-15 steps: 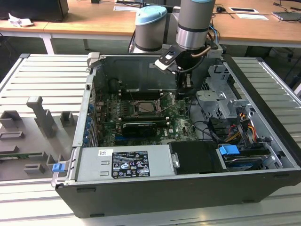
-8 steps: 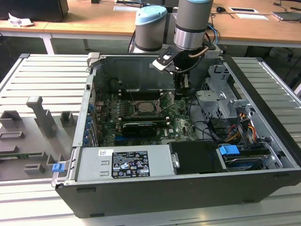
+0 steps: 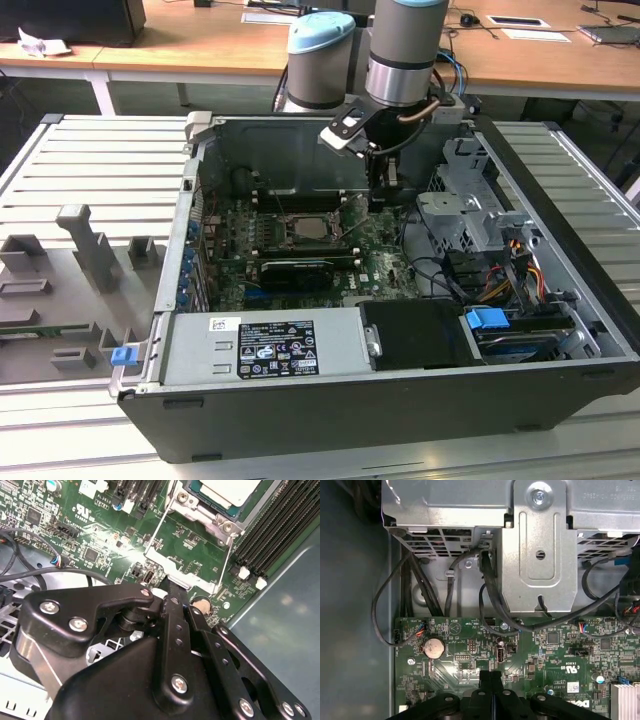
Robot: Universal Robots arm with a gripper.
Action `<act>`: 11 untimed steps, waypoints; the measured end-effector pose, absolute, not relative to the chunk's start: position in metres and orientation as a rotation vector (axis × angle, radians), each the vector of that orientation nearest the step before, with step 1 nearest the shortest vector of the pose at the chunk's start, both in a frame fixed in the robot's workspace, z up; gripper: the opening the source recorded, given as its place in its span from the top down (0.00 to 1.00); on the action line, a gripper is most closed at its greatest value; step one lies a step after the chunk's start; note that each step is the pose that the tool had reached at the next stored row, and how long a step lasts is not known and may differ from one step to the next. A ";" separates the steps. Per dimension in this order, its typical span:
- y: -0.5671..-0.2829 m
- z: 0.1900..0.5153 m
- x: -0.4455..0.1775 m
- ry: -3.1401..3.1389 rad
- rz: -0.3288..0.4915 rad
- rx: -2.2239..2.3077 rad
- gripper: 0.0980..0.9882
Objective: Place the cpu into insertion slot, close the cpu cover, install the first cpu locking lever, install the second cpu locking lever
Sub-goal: 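Close the cpu cover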
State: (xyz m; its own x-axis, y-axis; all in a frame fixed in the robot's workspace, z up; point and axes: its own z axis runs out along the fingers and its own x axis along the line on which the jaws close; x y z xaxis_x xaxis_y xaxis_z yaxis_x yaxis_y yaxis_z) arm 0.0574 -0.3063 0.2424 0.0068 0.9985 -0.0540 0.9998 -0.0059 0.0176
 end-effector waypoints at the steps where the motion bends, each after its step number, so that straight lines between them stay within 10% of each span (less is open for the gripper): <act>1: -0.306 0.242 0.057 2.179 -0.040 2.192 0.99; 11: -0.306 0.242 0.053 2.179 -0.040 2.192 0.99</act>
